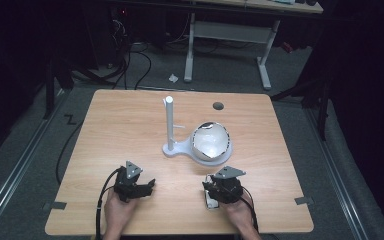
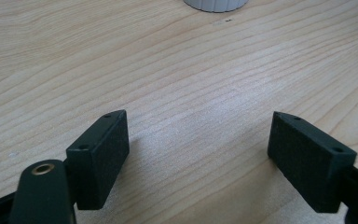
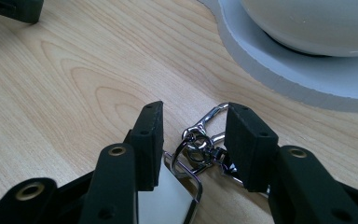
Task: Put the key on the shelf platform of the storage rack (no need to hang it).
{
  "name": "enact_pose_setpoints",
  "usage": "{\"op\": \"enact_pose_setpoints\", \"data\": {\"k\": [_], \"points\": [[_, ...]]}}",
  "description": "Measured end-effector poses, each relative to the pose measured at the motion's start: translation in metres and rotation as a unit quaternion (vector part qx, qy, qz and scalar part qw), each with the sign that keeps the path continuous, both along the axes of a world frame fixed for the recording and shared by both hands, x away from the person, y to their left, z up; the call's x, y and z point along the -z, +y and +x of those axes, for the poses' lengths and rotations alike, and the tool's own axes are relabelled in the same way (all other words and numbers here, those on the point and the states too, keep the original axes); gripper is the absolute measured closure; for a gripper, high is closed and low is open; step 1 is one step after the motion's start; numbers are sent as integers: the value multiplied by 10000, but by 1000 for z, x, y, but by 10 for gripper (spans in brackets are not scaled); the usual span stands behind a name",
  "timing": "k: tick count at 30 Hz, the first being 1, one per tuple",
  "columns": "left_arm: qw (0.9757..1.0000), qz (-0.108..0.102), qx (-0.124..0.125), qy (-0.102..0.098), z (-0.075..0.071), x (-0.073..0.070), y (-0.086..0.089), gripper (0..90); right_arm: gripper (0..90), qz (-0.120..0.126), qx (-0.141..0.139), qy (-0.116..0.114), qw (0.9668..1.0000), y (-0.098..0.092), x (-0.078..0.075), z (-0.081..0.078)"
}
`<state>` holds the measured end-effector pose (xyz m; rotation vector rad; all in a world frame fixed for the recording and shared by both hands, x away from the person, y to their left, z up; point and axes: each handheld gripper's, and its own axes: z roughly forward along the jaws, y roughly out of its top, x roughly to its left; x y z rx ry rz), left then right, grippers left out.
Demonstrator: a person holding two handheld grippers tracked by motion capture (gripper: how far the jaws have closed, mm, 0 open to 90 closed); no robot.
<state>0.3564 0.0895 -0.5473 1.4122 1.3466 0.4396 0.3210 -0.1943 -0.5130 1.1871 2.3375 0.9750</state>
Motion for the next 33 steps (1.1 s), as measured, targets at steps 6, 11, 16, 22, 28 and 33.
{"op": "enact_pose_setpoints", "data": {"k": [6, 11, 16, 22, 28, 33], "points": [[10000, 0, 0, 1, 0, 0, 0, 209, 627, -50, -4, 10, 10000, 0, 0, 0], [10000, 0, 2, 2, 0, 0, 0, 209, 691, -81, -57, 38, 9999, 0, 1, 1], [10000, 0, 1, 2, 0, 0, 0, 209, 747, -84, -101, 39, 9999, 1, 1, 0], [10000, -3, 0, 1, 0, 0, 0, 209, 806, -84, -105, 6, 9999, 0, 0, -1], [10000, -2, 0, 1, 0, 0, 0, 209, 842, -67, -119, 4, 9999, 0, -1, -2], [10000, -2, 0, 0, 0, 0, 0, 210, 854, -42, -126, -4, 9999, -1, -1, -2]]}}
